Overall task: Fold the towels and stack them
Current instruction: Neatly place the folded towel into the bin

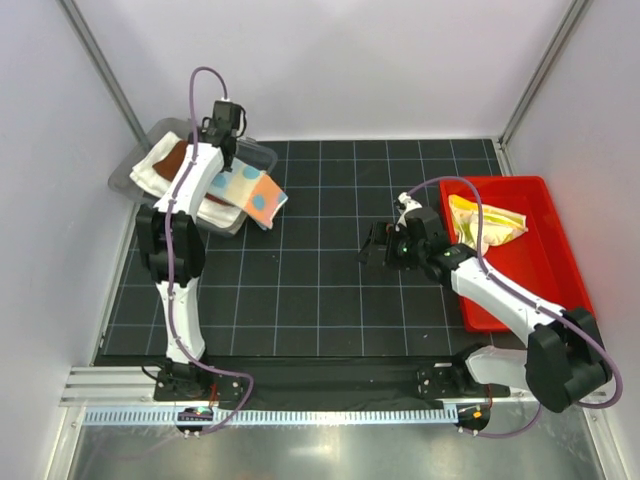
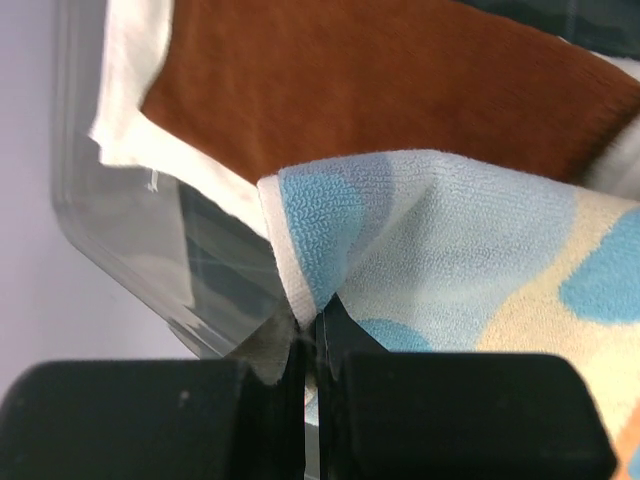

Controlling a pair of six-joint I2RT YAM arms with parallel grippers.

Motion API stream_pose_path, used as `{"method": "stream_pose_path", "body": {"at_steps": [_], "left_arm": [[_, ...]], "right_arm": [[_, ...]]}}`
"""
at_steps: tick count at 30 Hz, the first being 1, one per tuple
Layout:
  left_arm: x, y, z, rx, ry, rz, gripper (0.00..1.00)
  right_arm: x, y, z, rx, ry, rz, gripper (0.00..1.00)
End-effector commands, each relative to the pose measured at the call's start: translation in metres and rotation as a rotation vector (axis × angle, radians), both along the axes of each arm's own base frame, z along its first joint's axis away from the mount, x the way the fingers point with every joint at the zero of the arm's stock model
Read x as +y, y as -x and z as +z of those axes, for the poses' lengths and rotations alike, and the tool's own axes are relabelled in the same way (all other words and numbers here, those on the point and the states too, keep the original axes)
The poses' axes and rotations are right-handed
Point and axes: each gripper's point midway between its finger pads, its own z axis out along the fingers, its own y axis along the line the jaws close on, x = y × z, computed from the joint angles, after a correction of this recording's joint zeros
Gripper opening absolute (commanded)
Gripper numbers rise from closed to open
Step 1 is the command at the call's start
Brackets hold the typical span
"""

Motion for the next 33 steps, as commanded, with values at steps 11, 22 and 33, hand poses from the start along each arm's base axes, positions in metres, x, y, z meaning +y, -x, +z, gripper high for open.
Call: {"method": "stream_pose_path", "body": {"at_steps": [11, 22, 33], "left_arm": [[0.085, -0.074, 0.011, -0.191, -0.035, 0.005, 0.0], [0.119, -0.126, -0.016, -0.311, 0.045, 0.011, 0.02], [0.027, -0.086, 0.063, -0.392, 0.104, 0.038, 0.8]], "right_arm": [[0.013, -0.04, 0.03, -0.075, -0.059, 0.011, 1.0], [0.013, -0.052, 0.033, -0.075, -0.021, 0.009, 1.0], [-0.098, -0.123, 0.058, -0.037, 0.304, -0.461, 1.0]]}}
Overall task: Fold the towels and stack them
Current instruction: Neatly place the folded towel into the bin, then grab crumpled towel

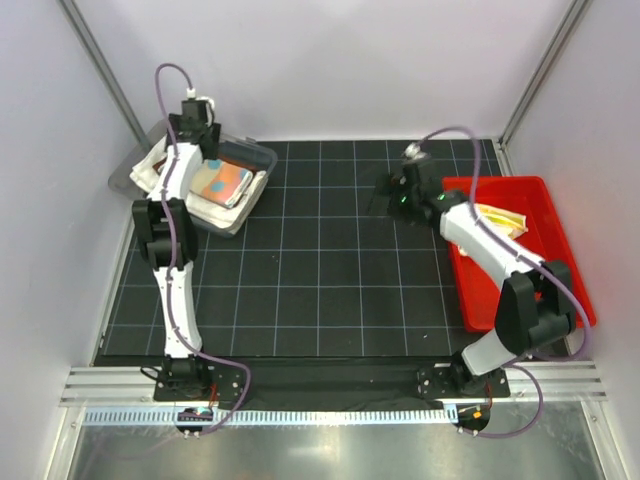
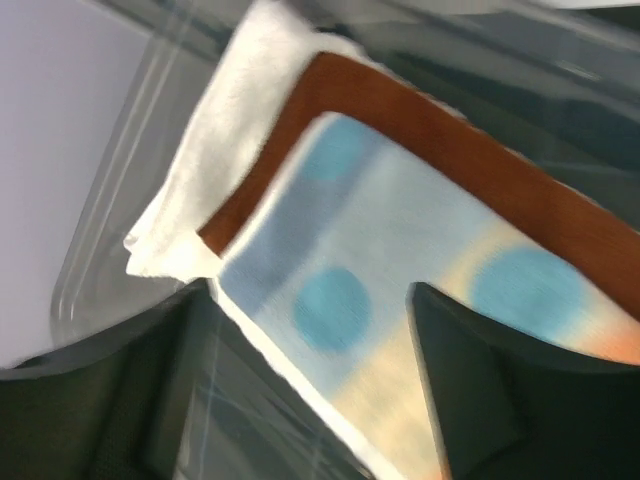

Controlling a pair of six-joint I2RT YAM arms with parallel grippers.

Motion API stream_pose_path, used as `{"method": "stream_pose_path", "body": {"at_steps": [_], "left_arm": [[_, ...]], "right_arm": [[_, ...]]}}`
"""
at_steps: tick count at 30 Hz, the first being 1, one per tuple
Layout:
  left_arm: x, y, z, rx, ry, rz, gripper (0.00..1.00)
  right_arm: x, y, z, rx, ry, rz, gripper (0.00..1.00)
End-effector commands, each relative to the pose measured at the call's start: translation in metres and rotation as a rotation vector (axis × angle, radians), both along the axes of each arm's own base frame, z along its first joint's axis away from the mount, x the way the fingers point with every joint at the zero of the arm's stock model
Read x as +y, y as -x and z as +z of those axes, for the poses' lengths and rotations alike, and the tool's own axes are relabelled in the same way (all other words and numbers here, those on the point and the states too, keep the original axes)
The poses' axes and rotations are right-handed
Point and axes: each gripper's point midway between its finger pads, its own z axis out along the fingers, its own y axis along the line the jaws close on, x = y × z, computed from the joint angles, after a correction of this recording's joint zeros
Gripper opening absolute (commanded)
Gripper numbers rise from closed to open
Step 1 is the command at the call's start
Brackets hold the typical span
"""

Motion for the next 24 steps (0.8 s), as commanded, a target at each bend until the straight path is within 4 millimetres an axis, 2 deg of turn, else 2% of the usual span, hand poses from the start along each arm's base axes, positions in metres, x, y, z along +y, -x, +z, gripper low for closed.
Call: {"method": "stream_pose_path", "body": {"at_steps": [1, 2, 3, 4, 5, 6, 7, 8, 9, 10, 11, 13, 14, 15, 16, 17, 18, 20, 21, 22, 24], "left_arm": [[-0.099, 0.028, 0.131, -0.221, 0.079, -0.127, 0.95], [-0.121, 0.036, 0.137, -0.225, 0.108, -0.165, 0.99], [-0.157, 0.047, 0.142, -0.235, 0.173, -0.215, 1.0], [-0.177, 0.06, 0.135, -0.205, 0.238, -0.251, 1.0], [-0.202, 0.076, 0.154, -0.228, 0.35, -0.332, 0.99], [-0.226, 0.087, 0.152, -0.221, 0.505, -0.346, 1.0], [-0.242, 0.098, 0.137, -0.177, 0.594, -0.378, 1.0], [-0.253, 0.112, 0.149, -0.184, 0.686, -0.395, 1.0], [-0.271, 0.123, 0.148, -0.149, 0.798, -0.439, 1.0], [-0.279, 0.137, 0.13, -0.086, 0.868, -0.42, 1.0], [-0.285, 0.149, 0.132, -0.068, 0.927, -0.417, 1.0], [-0.317, 0.176, 0.127, 0.006, 1.069, -0.493, 1.0], [-0.323, 0.192, 0.1, 0.078, 1.077, -0.485, 1.0], [-0.328, 0.207, 0.103, 0.089, 1.073, -0.511, 1.0], [-0.331, 0.216, 0.096, 0.101, 1.067, -0.501, 1.0], [-0.345, 0.237, 0.08, 0.157, 1.076, -0.524, 1.0], [-0.351, 0.247, 0.088, 0.148, 1.082, -0.555, 1.0], [-0.357, 0.26, 0.087, 0.152, 1.054, -0.583, 0.99], [-0.354, 0.264, 0.087, 0.155, 1.039, -0.57, 1.0], [-0.345, 0.263, 0.097, 0.104, 1.01, -0.545, 1.0], [-0.334, 0.261, 0.114, 0.05, 0.954, -0.546, 1.0]], "right_arm": [[-0.12, -0.054, 0.055, -0.089, 0.196, -0.424, 1.0], [-0.147, -0.059, 0.058, -0.093, 0.223, -0.507, 1.0], [-0.168, -0.061, 0.06, -0.089, 0.233, -0.582, 1.0], [-0.19, -0.061, 0.061, -0.079, 0.265, -0.657, 1.0], [-0.218, -0.059, 0.058, -0.058, 0.276, -0.731, 1.0], [-0.232, -0.056, 0.054, -0.039, 0.29, -0.764, 1.0], [-0.244, -0.052, 0.043, 0.0, 0.313, -0.786, 1.0], [-0.262, -0.049, 0.038, 0.02, 0.317, -0.817, 1.0], [-0.271, -0.047, 0.032, 0.039, 0.324, -0.827, 1.0], [-0.278, -0.047, 0.021, 0.061, 0.33, -0.833, 1.0], [-0.294, -0.045, 0.016, 0.075, 0.322, -0.862, 1.0], [-0.304, -0.045, 0.006, 0.109, 0.302, -0.874, 1.0], [-0.309, -0.042, -0.004, 0.142, 0.294, -0.884, 1.0], [-0.32, -0.039, -0.008, 0.151, 0.28, -0.914, 1.0], [-0.321, -0.037, -0.019, 0.168, 0.248, -0.915, 1.0], [-0.316, -0.041, -0.028, 0.184, 0.19, -0.898, 1.0], [-0.319, -0.04, -0.033, 0.196, 0.181, -0.908, 1.0], [-0.318, -0.041, -0.044, 0.227, 0.178, -0.895, 0.97], [-0.314, -0.044, -0.044, 0.226, 0.156, -0.879, 0.92], [-0.312, -0.048, -0.041, 0.215, 0.136, -0.867, 0.69], [-0.307, -0.055, -0.025, 0.182, 0.109, -0.839, 0.34]]}}
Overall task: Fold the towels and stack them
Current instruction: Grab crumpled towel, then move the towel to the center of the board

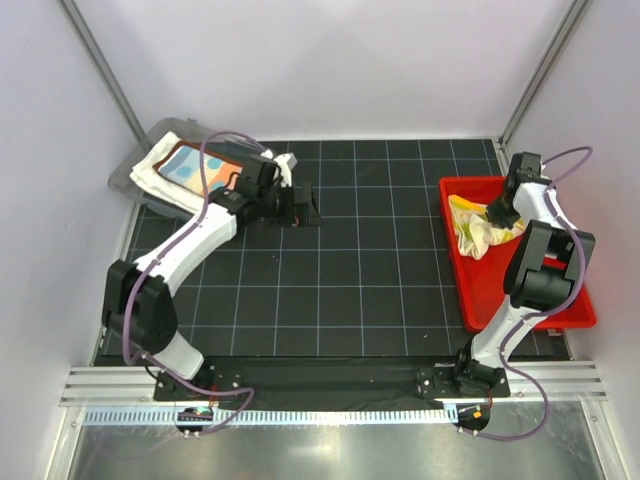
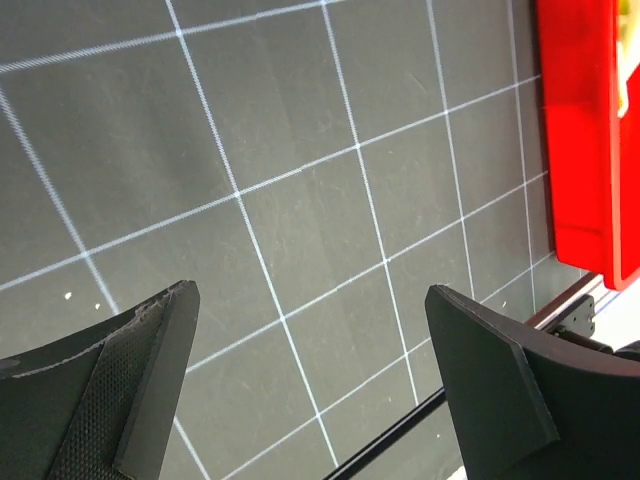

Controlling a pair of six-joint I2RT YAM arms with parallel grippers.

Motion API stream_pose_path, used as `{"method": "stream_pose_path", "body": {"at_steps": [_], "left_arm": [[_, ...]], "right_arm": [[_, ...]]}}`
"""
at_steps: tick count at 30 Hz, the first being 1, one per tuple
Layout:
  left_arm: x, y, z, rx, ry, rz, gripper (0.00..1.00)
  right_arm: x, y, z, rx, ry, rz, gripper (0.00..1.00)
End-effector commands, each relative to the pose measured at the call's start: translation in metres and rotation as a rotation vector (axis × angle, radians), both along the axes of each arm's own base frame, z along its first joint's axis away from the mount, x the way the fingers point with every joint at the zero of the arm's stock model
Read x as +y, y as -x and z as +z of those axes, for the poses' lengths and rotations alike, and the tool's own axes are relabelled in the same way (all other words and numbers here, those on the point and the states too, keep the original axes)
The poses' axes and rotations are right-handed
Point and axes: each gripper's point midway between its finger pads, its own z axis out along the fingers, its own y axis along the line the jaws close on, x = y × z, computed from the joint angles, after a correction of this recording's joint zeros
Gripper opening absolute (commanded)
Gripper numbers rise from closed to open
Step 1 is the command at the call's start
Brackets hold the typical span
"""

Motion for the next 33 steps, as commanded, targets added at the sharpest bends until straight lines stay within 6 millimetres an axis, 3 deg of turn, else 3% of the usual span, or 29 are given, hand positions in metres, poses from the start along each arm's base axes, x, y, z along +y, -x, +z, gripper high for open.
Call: {"method": "stream_pose_path", "body": {"at_steps": [1, 3, 4, 6, 7, 9, 10, 11, 14, 15, 16, 18, 19, 20, 21, 22, 23, 24, 26, 27, 29, 31, 32, 33], "left_arm": [[0.023, -0.012, 0.098, -0.269, 0.032, 0.067, 1.0], [0.04, -0.011, 0.112, -0.302, -0.058, 0.077, 1.0], [0.046, -0.014, 0.146, -0.37, -0.064, 0.093, 1.0], [0.07, -0.01, 0.162, -0.392, -0.159, 0.15, 0.99], [0.078, -0.009, 0.186, -0.441, -0.163, 0.191, 1.0], [0.095, 0.002, 0.21, -0.496, -0.176, 0.239, 1.0], [0.101, 0.007, 0.216, -0.511, -0.179, 0.265, 1.0], [0.111, 0.018, 0.227, -0.544, -0.177, 0.285, 1.0], [0.129, 0.035, 0.235, -0.589, -0.223, 0.295, 1.0], [0.136, 0.047, 0.241, -0.606, -0.22, 0.3, 1.0], [0.141, 0.053, 0.242, -0.606, -0.226, 0.312, 1.0], [0.148, 0.064, 0.238, -0.596, -0.239, 0.316, 0.99], [0.149, 0.067, 0.234, -0.586, -0.24, 0.317, 1.0], [0.149, 0.069, 0.229, -0.57, -0.238, 0.318, 1.0], [0.149, 0.071, 0.218, -0.546, -0.244, 0.31, 0.99], [0.144, 0.073, 0.212, -0.532, -0.236, 0.286, 0.99], [0.141, 0.073, 0.203, -0.514, -0.238, 0.267, 0.98], [0.137, 0.073, 0.188, -0.48, -0.245, 0.24, 0.98], [0.125, 0.074, 0.172, -0.449, -0.223, 0.176, 0.95], [0.12, 0.074, 0.153, -0.415, -0.228, 0.149, 0.95], [0.107, 0.074, 0.143, -0.401, -0.189, 0.095, 0.94], [0.104, 0.071, 0.119, -0.347, -0.21, 0.082, 0.93], [0.1, 0.066, 0.106, -0.314, -0.215, 0.071, 0.93], [0.097, 0.065, 0.099, -0.29, -0.211, 0.066, 0.92]], "right_arm": [[0.01, -0.03, 0.053, -0.158, -0.024, 0.054, 0.1], [0.012, -0.033, 0.087, -0.21, -0.008, 0.092, 0.01], [0.022, -0.043, 0.13, -0.319, -0.021, 0.142, 0.01], [0.048, -0.054, 0.178, -0.445, -0.055, 0.251, 0.01], [0.075, -0.055, 0.225, -0.572, -0.093, 0.363, 0.01], [0.128, -0.056, 0.276, -0.724, -0.146, 0.546, 0.01], [0.159, -0.044, 0.309, -0.811, -0.207, 0.648, 0.01], [0.196, -0.037, 0.326, -0.857, -0.25, 0.739, 0.01], [0.258, -0.003, 0.365, -0.943, -0.372, 0.904, 0.01], [0.295, 0.013, 0.374, -0.97, -0.441, 1.01, 0.01], [0.309, 0.024, 0.368, -0.947, -0.522, 1.02, 0.01], [0.334, 0.057, 0.374, -0.964, -0.575, 1.104, 0.01], [0.339, 0.062, 0.351, -0.918, -0.604, 1.095, 0.01], [0.345, 0.069, 0.343, -0.901, -0.65, 1.083, 0.01], [0.348, 0.082, 0.348, -0.935, -0.67, 1.108, 0.01], [0.357, 0.086, 0.313, -0.86, -0.719, 1.101, 0.02], [0.36, 0.089, 0.298, -0.835, -0.735, 1.095, 0.04], [0.361, 0.091, 0.257, -0.752, -0.748, 1.063, 0.07], [0.37, 0.096, 0.215, -0.681, -0.764, 1.057, 0.07], [0.371, 0.098, 0.167, -0.578, -0.774, 1.018, 0.06], [0.377, 0.107, 0.124, -0.475, -0.786, 1.01, 0.06], [0.361, 0.105, 0.07, -0.335, -0.654, 0.946, 0.19], [0.349, 0.115, 0.049, -0.236, -0.601, 0.91, 0.28], [0.339, 0.114, 0.042, -0.211, -0.537, 0.907, 0.35]]}}
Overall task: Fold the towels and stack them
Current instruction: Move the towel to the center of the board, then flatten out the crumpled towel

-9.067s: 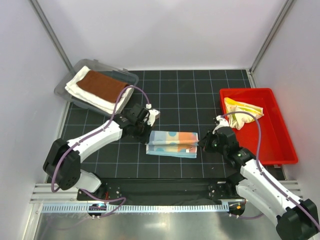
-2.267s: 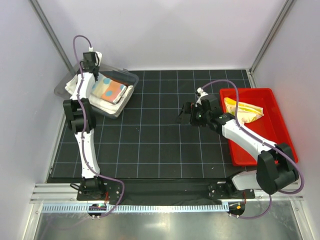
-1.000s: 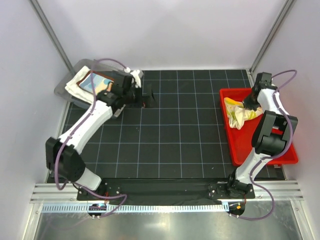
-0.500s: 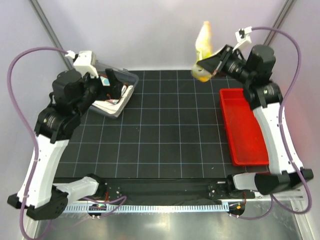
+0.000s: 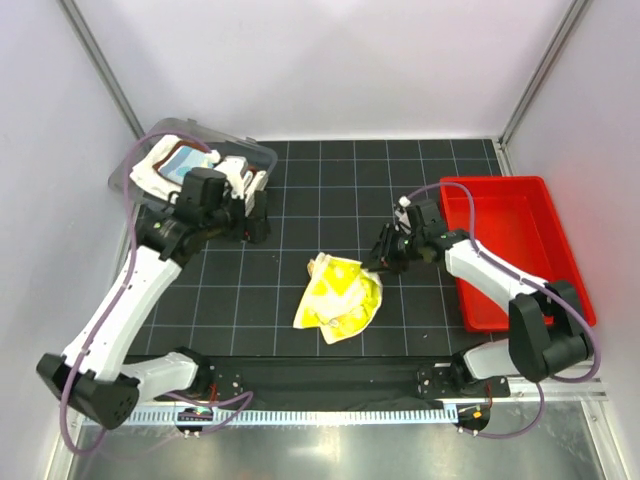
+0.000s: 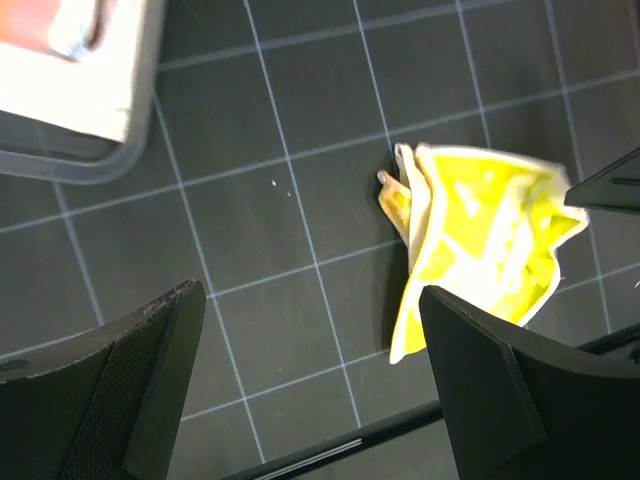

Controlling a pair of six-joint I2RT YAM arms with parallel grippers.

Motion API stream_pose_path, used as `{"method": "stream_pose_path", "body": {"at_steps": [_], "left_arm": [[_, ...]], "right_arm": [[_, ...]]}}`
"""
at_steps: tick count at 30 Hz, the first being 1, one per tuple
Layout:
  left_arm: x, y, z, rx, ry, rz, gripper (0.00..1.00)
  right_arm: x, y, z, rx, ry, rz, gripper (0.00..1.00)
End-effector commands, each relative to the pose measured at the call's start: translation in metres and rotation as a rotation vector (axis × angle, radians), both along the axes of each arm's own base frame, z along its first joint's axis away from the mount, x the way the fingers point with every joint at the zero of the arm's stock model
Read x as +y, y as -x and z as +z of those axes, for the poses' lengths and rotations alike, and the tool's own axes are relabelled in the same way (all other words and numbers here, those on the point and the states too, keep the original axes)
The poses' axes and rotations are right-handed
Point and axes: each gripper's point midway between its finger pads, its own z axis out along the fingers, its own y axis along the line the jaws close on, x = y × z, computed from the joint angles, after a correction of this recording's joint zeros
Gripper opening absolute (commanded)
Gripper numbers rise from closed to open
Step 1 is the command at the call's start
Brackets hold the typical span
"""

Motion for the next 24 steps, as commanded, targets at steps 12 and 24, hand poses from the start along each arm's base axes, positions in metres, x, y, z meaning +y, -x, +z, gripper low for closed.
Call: {"method": "stream_pose_path", "body": {"at_steps": [12, 24], "left_arm": [[-0.083, 0.006, -0.119, 0.252, 0.132, -0.152, 0.8], [-0.102, 0.046, -0.18, 0.339, 0.22, -0.167, 0.75]], "right_arm": [[0.003, -0.065, 0.025, -0.28, 0.179, 0.134, 0.67], [0.076, -0.091, -0.036, -0.273, -0.042, 0.652, 0.61]]}}
